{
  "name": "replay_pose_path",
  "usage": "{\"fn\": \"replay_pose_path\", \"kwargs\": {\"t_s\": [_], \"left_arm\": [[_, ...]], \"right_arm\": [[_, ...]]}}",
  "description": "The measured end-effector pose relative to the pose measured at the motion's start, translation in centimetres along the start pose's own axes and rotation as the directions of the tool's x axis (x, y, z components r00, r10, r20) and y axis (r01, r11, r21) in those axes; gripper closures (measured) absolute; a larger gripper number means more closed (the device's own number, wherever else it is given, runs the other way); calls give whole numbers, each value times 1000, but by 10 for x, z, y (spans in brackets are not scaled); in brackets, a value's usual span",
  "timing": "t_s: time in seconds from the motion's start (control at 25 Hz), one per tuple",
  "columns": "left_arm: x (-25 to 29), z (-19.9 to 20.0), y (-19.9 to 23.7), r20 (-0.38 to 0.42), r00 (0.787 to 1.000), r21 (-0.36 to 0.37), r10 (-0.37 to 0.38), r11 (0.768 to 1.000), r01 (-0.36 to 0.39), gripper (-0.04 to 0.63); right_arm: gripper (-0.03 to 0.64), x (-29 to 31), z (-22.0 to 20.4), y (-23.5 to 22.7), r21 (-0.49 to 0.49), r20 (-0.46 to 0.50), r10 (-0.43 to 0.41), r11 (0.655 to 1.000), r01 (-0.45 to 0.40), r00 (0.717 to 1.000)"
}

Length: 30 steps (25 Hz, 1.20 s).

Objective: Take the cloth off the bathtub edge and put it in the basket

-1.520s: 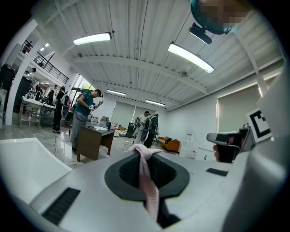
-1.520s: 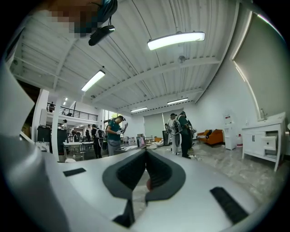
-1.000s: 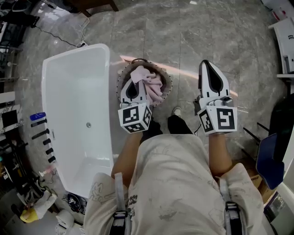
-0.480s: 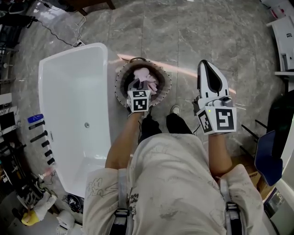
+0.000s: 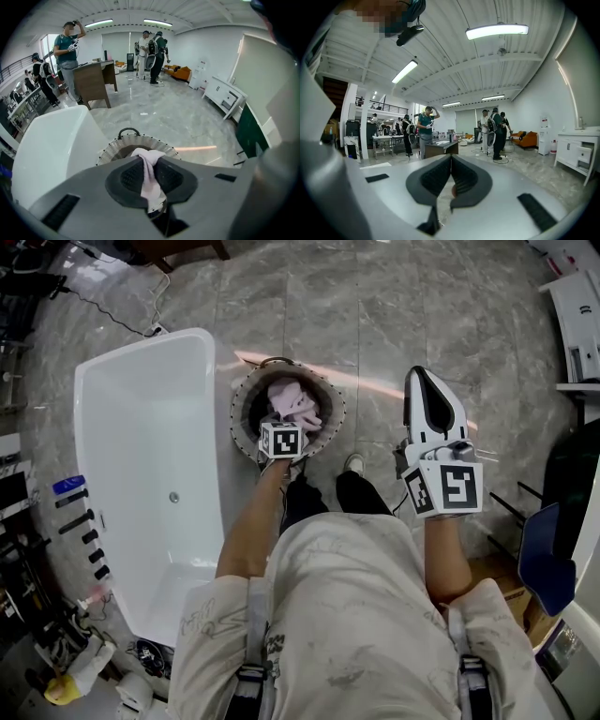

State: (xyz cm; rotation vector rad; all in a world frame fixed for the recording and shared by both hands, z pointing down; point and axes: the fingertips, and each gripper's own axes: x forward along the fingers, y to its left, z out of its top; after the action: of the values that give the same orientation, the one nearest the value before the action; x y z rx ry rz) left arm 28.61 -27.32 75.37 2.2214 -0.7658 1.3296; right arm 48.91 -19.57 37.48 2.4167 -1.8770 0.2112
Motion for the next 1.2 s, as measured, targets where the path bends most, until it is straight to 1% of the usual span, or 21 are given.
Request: {"fn": "replay_pose_path", "kwargs": {"t_s": [0.12, 0.16, 0.32, 0.48, 0.6, 0.68, 0.8, 0.88, 1.04, 1.12, 1.2], "left_arm": [[0, -7, 0, -28, 1000, -5, -2, 1000, 2, 453], [-1, -7, 0, -24, 1000, -8, 1, 1000, -1, 443], [-7, 0, -1, 16, 1000, 4, 5, 1000, -5, 437], [-25, 13, -2, 89, 996, 12, 2, 1000, -3, 437], [-46, 26, -4, 166, 986, 25, -5, 1000, 1, 437], [-66, 40, -6, 237, 971, 22, -12, 1000, 7, 437], [-105, 67, -10, 353, 935, 17, -22, 1000, 17, 437], [-136, 86, -12, 432, 901, 20, -23, 1000, 17, 437], [-200, 119, -11, 579, 815, 6, -3, 1000, -1, 446], [-231, 132, -11, 643, 766, -6, 14, 1000, -13, 464], [-262, 142, -10, 699, 714, -14, 41, 999, -44, 494]], "right_arm": [[627, -2, 0, 0, 3, 2, 1, 1000, -1, 1000], [627, -2, 0, 0, 4, 3, 2, 1000, -2, 1000], [627, -2, 0, 3, 8, 10, 13, 1000, -13, 1000], [627, -1, 4, 9, 10, 22, 26, 1000, -26, 999], [627, -1, 7, 11, 12, 32, 32, 999, -32, 999], [627, -1, 8, 12, 13, 38, 36, 999, -36, 999], [627, 0, 10, 14, 15, 45, 43, 999, -43, 998], [627, -1, 12, 16, 16, 51, 47, 999, -48, 998], [627, 0, 17, 19, 21, 68, 58, 998, -59, 996], [627, 1, 21, 20, 22, 77, 66, 997, -67, 995], [627, 3, 25, 23, 20, 85, 81, 996, -83, 993]]}}
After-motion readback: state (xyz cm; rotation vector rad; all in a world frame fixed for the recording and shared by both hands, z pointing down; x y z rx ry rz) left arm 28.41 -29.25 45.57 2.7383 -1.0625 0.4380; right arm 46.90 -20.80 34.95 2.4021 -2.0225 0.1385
